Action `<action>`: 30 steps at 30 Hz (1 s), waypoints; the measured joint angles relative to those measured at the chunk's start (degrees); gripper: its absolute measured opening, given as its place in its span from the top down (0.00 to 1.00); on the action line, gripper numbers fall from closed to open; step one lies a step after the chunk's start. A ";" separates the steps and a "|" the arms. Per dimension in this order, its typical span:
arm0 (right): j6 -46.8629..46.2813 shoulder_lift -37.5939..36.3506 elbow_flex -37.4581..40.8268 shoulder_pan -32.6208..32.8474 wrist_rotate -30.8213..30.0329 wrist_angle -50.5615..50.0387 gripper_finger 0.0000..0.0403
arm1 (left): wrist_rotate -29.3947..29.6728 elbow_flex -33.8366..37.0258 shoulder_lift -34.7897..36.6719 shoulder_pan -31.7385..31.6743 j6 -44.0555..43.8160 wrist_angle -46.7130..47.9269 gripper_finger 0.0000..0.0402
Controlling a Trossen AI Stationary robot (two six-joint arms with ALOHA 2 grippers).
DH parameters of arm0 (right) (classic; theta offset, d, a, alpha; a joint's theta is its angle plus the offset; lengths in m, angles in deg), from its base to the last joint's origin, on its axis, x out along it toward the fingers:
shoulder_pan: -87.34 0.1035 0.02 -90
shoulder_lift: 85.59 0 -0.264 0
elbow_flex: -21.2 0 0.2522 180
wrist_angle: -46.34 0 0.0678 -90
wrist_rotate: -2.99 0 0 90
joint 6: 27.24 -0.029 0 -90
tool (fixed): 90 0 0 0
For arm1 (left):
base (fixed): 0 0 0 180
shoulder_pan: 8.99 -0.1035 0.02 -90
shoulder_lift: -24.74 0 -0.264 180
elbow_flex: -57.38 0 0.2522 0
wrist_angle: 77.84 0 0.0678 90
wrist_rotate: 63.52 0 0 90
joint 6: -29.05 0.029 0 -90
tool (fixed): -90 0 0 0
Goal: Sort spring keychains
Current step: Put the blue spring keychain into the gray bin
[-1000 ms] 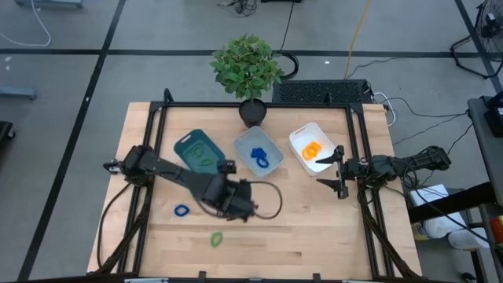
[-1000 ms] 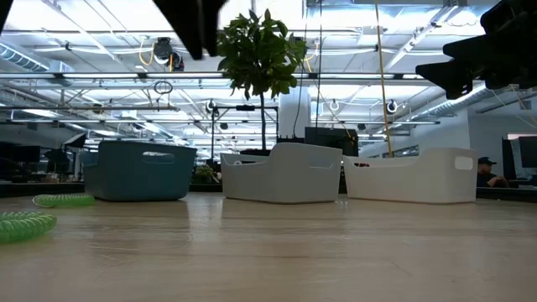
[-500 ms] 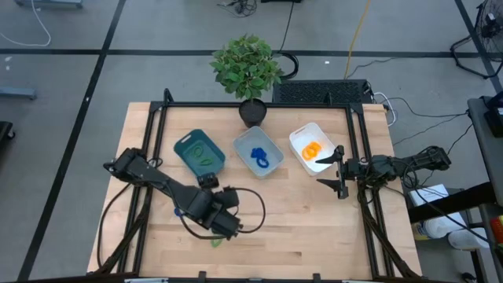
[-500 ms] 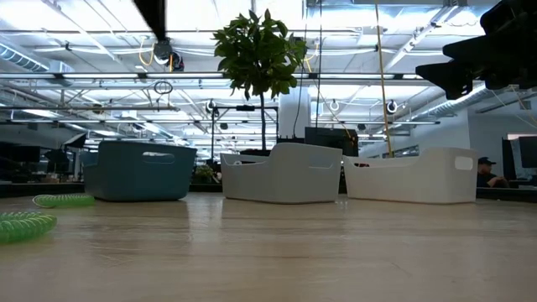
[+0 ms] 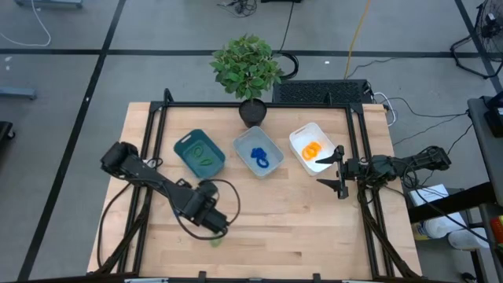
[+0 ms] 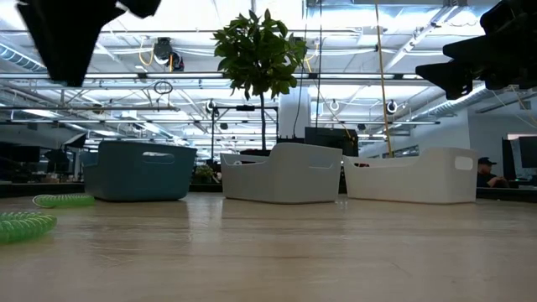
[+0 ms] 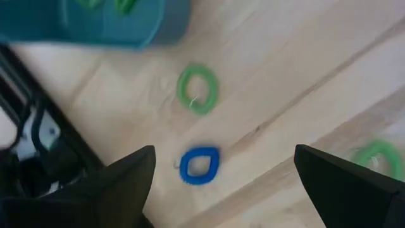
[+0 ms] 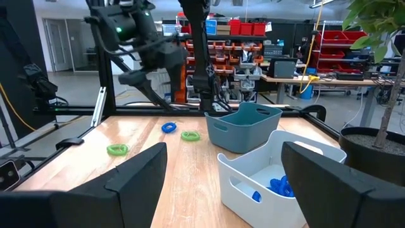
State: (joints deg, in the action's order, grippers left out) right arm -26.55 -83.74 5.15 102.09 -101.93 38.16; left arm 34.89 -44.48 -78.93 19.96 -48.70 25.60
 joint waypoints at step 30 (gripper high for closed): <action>0.00 0.00 -0.01 -0.02 0.00 0.09 0.26 | -12.14 38.55 9.51 4.90 -17.62 -41.95 0.04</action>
State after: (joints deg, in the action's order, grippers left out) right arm -26.55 -83.74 5.15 102.06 -101.92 38.25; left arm 22.74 -5.94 -69.42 24.86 -66.32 -16.35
